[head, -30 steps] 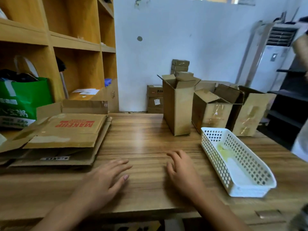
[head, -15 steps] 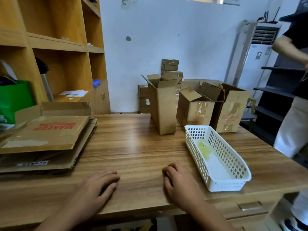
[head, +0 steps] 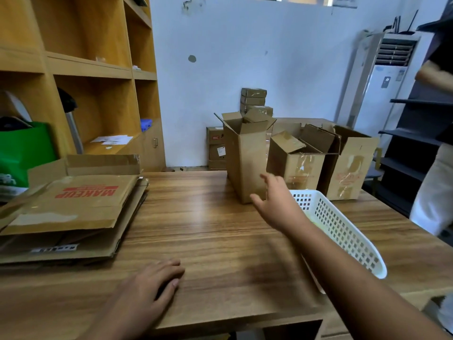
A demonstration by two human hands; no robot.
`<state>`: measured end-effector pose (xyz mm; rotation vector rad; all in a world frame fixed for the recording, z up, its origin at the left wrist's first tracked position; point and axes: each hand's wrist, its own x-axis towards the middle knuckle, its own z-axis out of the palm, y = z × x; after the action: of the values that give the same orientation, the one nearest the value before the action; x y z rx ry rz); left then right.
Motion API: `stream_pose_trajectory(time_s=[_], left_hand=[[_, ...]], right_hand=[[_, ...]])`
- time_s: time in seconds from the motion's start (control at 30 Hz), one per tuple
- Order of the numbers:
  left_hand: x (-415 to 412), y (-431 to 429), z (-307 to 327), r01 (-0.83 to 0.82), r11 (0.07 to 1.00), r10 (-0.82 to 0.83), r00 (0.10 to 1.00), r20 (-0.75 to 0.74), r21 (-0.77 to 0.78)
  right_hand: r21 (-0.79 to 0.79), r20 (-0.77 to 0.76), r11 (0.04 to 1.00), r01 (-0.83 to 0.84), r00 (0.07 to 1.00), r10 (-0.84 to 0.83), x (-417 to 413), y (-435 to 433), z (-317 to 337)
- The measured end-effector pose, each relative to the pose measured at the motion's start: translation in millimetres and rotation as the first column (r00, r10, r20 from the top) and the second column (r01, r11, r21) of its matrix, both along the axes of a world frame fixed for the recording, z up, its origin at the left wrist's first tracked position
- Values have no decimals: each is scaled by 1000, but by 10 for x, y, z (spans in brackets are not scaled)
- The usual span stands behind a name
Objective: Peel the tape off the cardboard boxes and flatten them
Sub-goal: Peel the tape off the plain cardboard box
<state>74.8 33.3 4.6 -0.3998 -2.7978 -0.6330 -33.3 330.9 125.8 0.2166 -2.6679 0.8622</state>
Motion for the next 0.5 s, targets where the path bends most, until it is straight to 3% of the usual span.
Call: stream_pose_trajectory(time_s=[0.23,0.4,0.5], left_hand=[[-52,-31,-103,-13,999,14,999,-33,46],[-45,-17,-53,17,1000,-18,999,30,17],[-65,-45,-64,20,1000,-20,1000,-12,5]], right_hand=[[-177,-17,978,115,993,-119,-644,-146,449],[-264,7,944,199,979,-204,-991,-238,488],[-304,43,921,245,969,-243,-1138,-282,424]])
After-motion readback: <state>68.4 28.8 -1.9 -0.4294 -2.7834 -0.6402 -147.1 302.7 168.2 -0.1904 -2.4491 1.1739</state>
